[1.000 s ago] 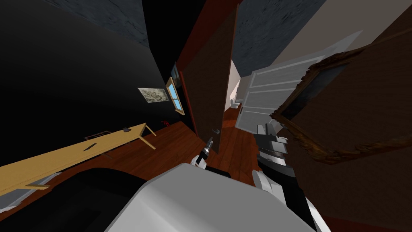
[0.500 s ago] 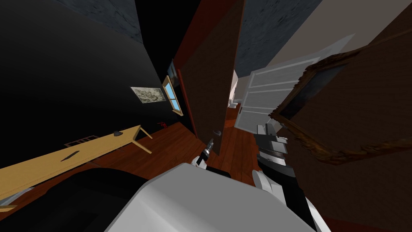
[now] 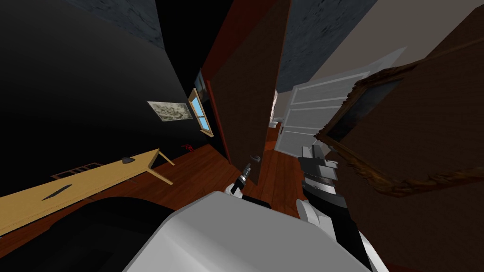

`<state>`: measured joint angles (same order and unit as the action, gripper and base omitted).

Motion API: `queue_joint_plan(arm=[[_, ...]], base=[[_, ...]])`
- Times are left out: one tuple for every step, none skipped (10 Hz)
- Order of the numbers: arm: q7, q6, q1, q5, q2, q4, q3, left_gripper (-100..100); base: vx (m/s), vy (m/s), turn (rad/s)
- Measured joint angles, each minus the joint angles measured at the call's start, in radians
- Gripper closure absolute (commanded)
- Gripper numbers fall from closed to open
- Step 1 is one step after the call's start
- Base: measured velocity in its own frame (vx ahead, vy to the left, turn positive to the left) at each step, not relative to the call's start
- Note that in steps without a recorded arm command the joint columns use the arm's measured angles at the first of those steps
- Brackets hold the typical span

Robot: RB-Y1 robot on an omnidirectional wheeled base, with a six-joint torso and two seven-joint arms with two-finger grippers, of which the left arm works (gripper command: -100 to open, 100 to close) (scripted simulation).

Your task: Push the door open

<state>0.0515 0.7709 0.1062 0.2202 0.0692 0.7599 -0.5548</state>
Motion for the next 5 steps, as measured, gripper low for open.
queue_joint_plan(arm=[[0.0, 0.003, 0.0, 0.001, 0.001, -0.003, 0.001, -100], [0.001, 0.008, -0.001, 0.002, 0.001, -0.008, 0.002, -100], [0.002, 0.011, -0.001, 0.002, 0.001, -0.011, 0.003, -100], [0.002, 0.014, -0.004, 0.003, 0.001, -0.011, 0.004, -100], [0.003, 0.018, -0.006, 0.004, 0.0, -0.014, 0.005, -100]], base=[[0.18, -0.077, -0.038], [0.178, -0.091, -0.021], [0.173, -0.095, -0.02], [0.197, -0.086, -0.029], [0.185, -0.07, -0.027]])
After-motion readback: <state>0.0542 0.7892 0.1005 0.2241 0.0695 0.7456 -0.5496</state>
